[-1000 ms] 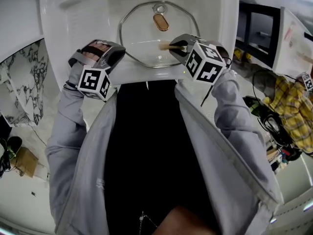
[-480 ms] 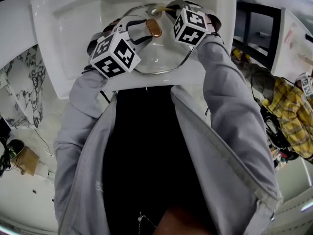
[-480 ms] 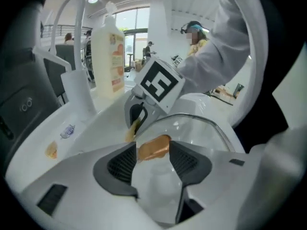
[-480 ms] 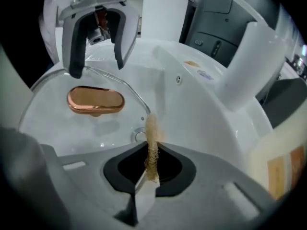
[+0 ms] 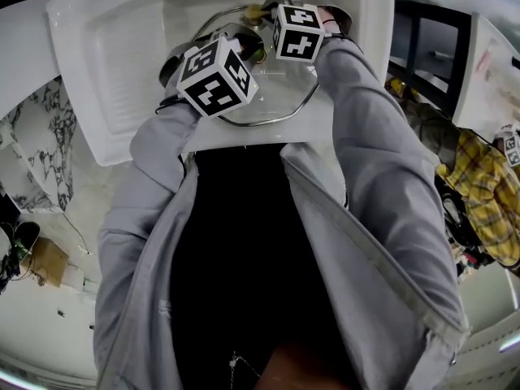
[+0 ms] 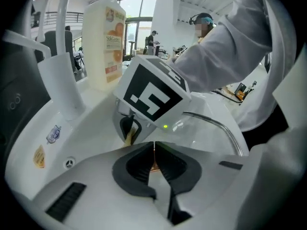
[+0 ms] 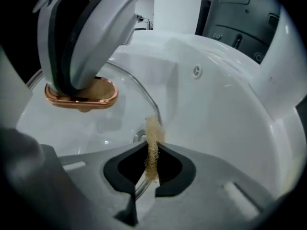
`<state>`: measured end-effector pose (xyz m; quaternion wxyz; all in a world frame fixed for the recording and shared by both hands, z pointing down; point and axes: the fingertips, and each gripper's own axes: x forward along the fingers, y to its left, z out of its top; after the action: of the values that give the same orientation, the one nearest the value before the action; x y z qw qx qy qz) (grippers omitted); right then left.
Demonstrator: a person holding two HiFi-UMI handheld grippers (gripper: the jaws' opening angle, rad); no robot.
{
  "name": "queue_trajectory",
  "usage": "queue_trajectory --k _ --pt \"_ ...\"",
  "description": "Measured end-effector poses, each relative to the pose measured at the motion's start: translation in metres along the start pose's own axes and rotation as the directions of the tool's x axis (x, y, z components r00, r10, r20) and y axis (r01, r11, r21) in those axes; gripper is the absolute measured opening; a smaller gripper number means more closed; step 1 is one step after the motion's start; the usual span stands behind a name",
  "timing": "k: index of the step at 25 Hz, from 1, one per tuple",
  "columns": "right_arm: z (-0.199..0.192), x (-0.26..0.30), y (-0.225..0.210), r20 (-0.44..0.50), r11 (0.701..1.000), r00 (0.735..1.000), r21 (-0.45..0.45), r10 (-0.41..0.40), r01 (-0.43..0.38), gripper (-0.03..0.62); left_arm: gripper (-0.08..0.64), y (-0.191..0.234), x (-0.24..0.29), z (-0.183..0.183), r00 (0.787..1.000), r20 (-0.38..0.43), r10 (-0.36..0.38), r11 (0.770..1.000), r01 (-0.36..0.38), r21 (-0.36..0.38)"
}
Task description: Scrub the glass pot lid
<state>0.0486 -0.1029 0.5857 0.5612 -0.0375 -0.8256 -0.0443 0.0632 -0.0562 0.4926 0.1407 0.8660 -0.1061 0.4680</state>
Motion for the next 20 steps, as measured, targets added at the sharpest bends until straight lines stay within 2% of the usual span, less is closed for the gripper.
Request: queue_trajectory --k 5,12,16,20 --pt "0.005 -0.022 0.026 0.018 0.995 0.995 0.017 0.097 -0.097 0.029 0.006 0.006 0.001 -0.006 0.998 -0.038 0.055 0.998 -0.054 0.028" --pt "0.001 -0.068 0.081 0.021 0.988 0.991 0.077 0.133 -0.135 0.029 0.005 0.01 -0.001 -0.013 0.992 -0.052 0.115 0.992 -0.112 0.063" --pt "0.007 -0.096 0.117 0.084 0.977 0.983 0.126 0.165 -0.175 0.029 0.005 0.012 -0.002 -0.014 0.99 -0.05 0.133 0.989 -0.13 0.065" --pt "0.02 -0.118 0.158 0.146 0.959 0.961 0.127 0.235 -0.254 0.029 0.005 0.013 -0.002 -0.014 0.988 -0.051 0.148 0.987 -0.144 0.072"
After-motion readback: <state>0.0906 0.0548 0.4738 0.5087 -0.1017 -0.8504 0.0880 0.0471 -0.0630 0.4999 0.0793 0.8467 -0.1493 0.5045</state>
